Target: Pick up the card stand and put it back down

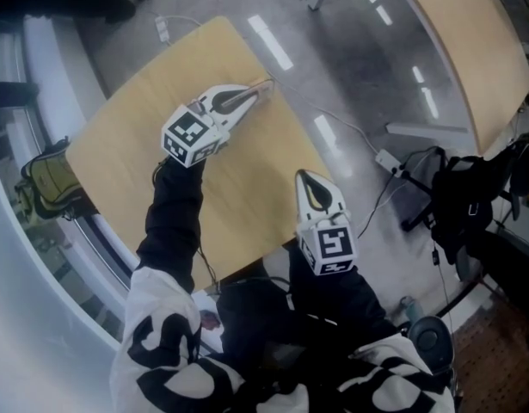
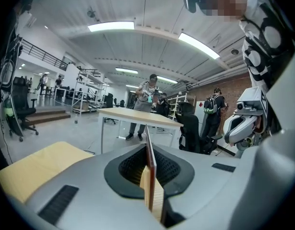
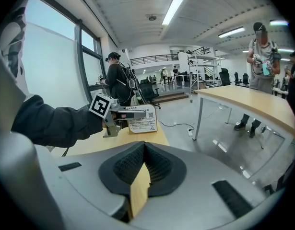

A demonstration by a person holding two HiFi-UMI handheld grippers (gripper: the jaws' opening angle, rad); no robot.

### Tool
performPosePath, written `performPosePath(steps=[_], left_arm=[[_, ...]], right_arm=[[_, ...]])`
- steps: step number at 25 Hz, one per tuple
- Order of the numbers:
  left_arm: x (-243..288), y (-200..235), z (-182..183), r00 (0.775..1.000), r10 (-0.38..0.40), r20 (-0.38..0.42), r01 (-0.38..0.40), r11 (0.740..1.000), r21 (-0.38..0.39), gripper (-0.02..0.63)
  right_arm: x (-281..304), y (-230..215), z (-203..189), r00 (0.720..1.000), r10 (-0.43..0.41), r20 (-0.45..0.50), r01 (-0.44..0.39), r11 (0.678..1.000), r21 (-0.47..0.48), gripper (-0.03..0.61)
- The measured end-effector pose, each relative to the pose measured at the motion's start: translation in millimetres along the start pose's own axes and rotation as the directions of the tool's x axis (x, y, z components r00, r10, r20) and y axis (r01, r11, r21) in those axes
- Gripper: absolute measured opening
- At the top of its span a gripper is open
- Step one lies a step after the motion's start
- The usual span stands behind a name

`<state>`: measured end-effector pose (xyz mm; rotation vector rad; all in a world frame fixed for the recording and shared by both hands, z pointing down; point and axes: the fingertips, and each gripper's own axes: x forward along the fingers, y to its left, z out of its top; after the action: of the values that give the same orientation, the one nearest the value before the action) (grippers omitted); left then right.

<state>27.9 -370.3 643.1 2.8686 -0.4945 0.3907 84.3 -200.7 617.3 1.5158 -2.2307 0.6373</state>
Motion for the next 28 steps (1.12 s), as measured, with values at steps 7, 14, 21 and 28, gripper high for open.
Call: performPosePath(steps=[7, 14, 21, 28], left_arm=[[2, 5, -8, 1.0, -0.001, 0.015, 0.001, 0.999, -0.035, 0.019], [-5, 9, -12, 0.999, 0.042, -0.019, -0.043, 0.998, -0.043, 0.052], [-31, 22, -2, 0.991, 0.136, -0.013, -0.137, 0.99, -0.041, 0.076], [-62, 24, 16, 0.98, 0.2, 0.006, -0.199, 0.979, -0.036, 0.083]], right_arm=[[-1, 0, -3, 0.999, -0.005, -0.032, 0.005, 1.0, 0.006, 0.021], [-9, -2, 0, 1.0, 0.004, -0.001, -0.004, 1.0, -0.008, 0.021], [-26, 1, 6, 1.0, 0.008, 0.006, -0.008, 1.0, -0.016, 0.021], [-48, 7, 3, 1.0, 0.02, 0.003, -0.02, 1.0, -0.013, 0.021]])
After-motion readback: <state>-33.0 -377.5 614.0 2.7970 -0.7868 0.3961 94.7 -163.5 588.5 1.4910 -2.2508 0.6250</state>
